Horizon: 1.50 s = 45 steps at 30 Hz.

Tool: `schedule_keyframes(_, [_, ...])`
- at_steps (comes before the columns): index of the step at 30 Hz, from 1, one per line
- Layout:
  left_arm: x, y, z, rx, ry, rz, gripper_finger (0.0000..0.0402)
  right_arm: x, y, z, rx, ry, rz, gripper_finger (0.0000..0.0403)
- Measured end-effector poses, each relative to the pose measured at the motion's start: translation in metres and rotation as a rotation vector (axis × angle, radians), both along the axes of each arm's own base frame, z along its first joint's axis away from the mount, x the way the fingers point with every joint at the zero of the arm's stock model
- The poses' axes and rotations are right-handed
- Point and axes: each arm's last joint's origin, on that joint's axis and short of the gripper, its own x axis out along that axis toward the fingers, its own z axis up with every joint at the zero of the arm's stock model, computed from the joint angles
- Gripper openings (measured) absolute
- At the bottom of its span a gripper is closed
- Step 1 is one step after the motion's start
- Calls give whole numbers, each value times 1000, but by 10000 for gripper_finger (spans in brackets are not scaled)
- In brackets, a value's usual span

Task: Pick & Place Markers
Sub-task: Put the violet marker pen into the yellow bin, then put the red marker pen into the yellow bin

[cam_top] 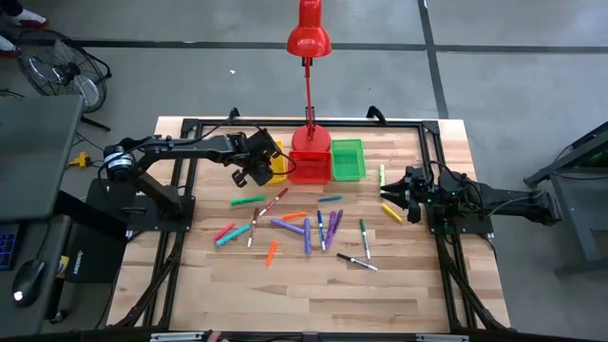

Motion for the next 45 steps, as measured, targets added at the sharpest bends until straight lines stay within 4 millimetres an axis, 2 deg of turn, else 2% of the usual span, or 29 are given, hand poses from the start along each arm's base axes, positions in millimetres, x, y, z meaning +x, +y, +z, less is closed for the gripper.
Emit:
schedule_keyframes(9, [0, 0, 0, -3, -3, -2, 83, 0, 0, 0, 0, 0, -1, 124])
schedule_keyframes(17, [0, 0, 0, 1, -1, 3, 87, 0, 0, 0, 0, 0, -1, 124])
schedule_keyframes(21, [0, 1, 0, 17, 0, 69, 87, 0, 0, 0, 0, 0, 0, 124])
schedule_keyframes(32, [-3, -6, 11, -108, -131, 428, 88, 0, 0, 0, 0, 0, 0, 124])
schedule_keyframes(38, [-3, -14, 14, -275, -230, 737, 88, 0, 0, 0, 0, 0, 0, 124])
schedule_keyframes(45, [-3, -26, 17, -505, -228, 1073, 88, 0, 0, 0, 0, 0, 0, 124])
